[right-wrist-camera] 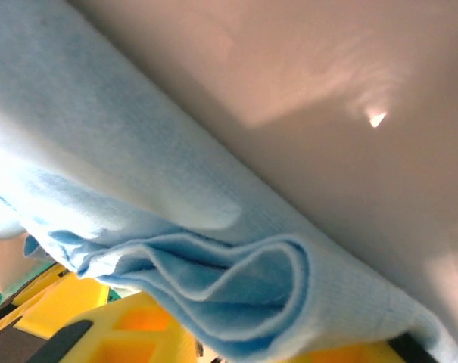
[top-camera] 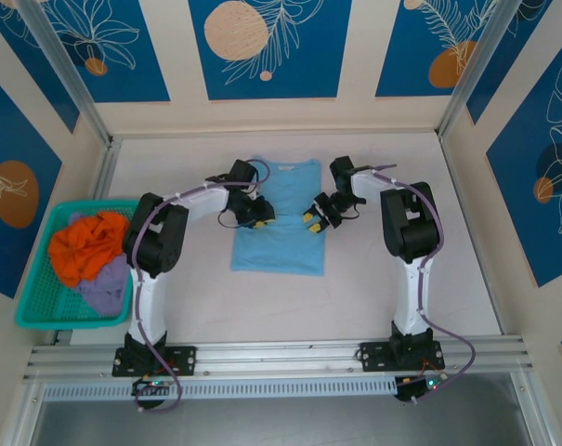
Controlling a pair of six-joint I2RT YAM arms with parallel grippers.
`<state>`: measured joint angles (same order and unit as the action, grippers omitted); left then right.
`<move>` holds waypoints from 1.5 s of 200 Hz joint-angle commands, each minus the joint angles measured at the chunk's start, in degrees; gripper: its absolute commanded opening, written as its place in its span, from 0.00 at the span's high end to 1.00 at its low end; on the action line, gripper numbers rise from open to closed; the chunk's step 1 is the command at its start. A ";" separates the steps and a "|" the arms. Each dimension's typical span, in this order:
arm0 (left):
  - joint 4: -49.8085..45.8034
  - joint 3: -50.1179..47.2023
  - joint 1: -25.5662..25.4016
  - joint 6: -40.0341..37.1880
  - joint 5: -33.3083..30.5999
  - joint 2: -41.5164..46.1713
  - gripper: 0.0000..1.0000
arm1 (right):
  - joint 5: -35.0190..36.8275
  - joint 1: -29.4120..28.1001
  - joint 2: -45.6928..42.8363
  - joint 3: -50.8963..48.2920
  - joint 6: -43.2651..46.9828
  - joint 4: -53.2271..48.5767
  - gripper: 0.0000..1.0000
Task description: Fold and stack the t-shirts
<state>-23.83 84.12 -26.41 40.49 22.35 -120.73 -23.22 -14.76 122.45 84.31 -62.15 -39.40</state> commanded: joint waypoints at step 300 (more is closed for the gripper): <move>2.42 -36.20 9.19 3.22 15.83 23.35 0.50 | 2.74 -4.84 -24.91 -34.60 14.15 9.44 0.64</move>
<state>-29.56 46.74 -16.08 43.11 31.77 -93.54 -21.56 -19.18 96.03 47.68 -48.97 -30.02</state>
